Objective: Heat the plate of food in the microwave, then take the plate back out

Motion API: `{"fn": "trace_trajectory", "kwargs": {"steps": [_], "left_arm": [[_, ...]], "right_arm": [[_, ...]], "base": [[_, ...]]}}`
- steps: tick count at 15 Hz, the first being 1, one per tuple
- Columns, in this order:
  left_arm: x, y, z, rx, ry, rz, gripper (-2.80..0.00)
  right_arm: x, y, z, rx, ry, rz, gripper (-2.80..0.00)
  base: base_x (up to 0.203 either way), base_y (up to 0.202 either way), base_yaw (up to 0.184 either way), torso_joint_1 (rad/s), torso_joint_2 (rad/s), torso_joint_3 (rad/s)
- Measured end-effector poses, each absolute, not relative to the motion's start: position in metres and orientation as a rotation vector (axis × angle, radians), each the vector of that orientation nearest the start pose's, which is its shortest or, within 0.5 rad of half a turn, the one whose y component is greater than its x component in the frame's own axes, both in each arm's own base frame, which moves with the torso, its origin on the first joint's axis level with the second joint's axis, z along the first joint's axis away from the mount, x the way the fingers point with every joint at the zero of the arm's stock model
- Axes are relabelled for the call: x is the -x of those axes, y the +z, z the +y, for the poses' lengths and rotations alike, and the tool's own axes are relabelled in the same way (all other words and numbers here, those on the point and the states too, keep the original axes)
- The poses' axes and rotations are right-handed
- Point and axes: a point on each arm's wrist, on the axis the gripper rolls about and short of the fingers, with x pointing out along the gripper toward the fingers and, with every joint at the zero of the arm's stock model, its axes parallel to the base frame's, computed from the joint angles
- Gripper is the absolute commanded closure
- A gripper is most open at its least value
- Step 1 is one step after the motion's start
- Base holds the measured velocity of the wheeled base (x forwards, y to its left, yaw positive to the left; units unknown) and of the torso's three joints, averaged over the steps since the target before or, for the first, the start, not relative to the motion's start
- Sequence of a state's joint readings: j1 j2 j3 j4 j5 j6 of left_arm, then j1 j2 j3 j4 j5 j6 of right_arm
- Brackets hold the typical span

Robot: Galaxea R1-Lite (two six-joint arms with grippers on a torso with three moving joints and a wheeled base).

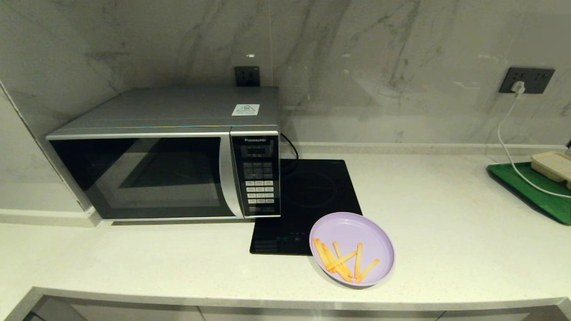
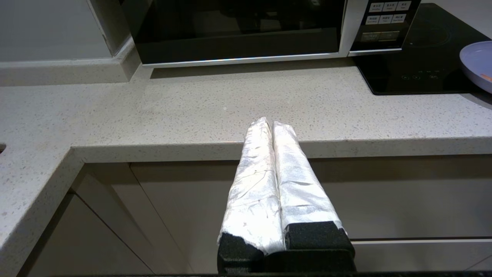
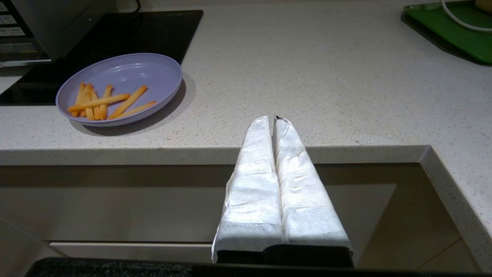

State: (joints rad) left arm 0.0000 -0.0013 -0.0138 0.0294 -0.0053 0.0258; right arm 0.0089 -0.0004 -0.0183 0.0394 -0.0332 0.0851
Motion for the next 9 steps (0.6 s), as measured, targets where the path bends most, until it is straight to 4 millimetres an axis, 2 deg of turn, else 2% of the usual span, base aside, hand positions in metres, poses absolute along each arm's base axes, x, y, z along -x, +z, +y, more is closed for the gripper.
{"fn": "trace_trajectory", "kwargs": {"steps": [9], "left_arm": [[0.0240, 0.0767, 0.0000, -0.027, 0.001, 0.010, 0.00]], "right_arm": [[0.0243, 0.0765, -0.0010, -0.084, -0.025, 0.020, 0.00]], "base": [[0.000, 0.000, 0.000, 0.000, 0.00, 0.000]]}}
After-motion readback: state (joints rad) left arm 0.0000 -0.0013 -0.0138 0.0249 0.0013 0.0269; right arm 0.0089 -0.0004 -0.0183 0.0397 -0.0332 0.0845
